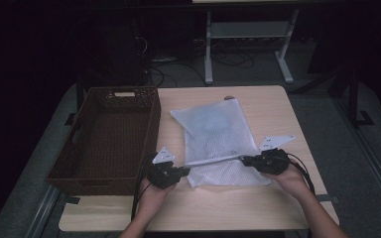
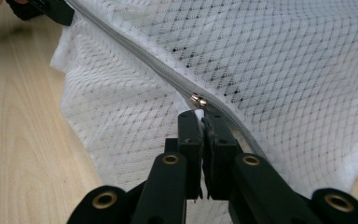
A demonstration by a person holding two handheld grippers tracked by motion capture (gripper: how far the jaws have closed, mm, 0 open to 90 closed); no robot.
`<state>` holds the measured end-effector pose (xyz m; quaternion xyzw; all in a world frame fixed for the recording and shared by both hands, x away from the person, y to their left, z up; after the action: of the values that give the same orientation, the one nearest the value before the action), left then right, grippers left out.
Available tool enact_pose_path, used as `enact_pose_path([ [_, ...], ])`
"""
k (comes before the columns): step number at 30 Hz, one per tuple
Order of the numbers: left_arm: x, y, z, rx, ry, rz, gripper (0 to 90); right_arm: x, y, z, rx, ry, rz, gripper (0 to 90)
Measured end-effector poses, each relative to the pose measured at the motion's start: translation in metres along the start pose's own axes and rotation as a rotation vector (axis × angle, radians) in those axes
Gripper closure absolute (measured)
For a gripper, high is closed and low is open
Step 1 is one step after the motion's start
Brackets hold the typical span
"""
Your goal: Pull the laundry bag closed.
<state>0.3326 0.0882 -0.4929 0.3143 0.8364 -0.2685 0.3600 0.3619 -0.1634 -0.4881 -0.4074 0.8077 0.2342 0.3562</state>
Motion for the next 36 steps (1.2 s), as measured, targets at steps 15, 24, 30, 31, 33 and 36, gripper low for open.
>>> enact_pose_path([
  [15,0.0,0.002,-0.001,-0.018,0.003,-0.01,87.5,0.006,-0.014,-0.01,0.031,-0.009,0.031,86.4],
  [24,0.001,0.003,-0.001,-0.024,0.004,-0.015,87.5,0.009,-0.021,-0.016,0.047,-0.016,0.046,86.4],
  [30,0.001,0.003,-0.001,-0.024,0.005,-0.016,87.5,0.011,-0.025,-0.018,0.067,-0.01,0.045,86.4],
  [31,0.001,0.003,-0.001,-0.025,0.005,-0.016,87.5,0.011,-0.026,-0.019,0.07,-0.011,0.046,86.4],
  [33,0.001,0.003,-0.001,-0.024,0.005,-0.017,87.5,0.012,-0.028,-0.02,0.077,-0.011,0.047,86.4],
  [36,0.001,0.003,-0.001,-0.025,0.006,-0.016,87.5,0.013,-0.03,-0.021,0.085,-0.012,0.048,86.4],
])
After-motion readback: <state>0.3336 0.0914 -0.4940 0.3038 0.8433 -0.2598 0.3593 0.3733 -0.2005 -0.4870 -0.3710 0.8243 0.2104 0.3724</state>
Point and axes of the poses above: each handheld gripper's, and its own axes: z roughly forward along the jaws, x roughly out of its underside, y roughly to its left, the point moved 8 cm from there along z, roughly forward along the jaws
